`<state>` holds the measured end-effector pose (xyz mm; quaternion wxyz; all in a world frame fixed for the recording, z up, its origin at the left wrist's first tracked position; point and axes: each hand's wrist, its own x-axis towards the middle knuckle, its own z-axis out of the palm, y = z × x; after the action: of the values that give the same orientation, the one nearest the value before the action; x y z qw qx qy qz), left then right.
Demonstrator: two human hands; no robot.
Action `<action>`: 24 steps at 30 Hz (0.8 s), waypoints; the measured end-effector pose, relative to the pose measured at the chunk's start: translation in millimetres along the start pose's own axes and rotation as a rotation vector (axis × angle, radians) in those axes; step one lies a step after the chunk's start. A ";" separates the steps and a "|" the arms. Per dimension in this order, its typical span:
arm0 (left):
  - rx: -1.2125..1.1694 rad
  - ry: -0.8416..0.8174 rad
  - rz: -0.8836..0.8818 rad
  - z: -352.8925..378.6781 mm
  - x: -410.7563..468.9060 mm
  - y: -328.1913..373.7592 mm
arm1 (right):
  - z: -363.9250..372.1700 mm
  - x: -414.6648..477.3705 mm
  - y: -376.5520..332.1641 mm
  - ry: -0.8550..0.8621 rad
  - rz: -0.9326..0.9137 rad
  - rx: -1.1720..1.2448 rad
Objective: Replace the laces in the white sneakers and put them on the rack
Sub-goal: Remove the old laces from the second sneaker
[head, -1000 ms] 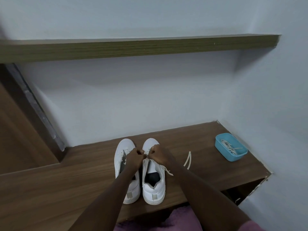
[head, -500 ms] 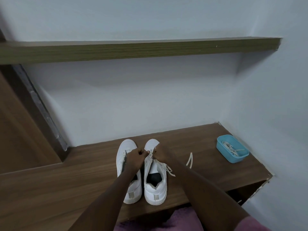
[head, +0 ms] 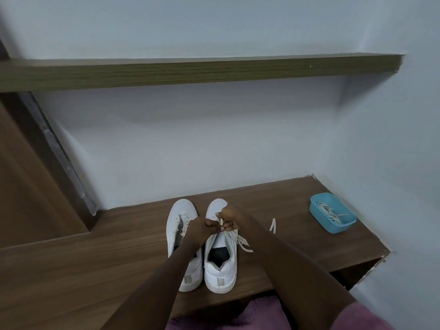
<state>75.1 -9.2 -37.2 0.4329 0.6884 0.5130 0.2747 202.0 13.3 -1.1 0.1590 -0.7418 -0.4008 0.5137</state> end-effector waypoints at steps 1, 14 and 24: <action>0.002 -0.008 -0.002 -0.9 0.6 0.0 | 0.3 -0.2 1.1 0.000 -0.016 0.020; -0.417 0.060 -0.360 5.5 5.0 -3.3 | -2.0 1.8 19.3 -0.003 -0.337 -0.503; -0.869 0.242 -0.641 -5.4 9.4 14.3 | -2.8 -5.5 25.3 0.080 -0.569 -0.438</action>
<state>80.4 -0.1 -22.7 0.6771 0.2194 0.5823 0.3929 214.6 -6.2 -12.7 0.1482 -0.6365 -0.6852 0.3215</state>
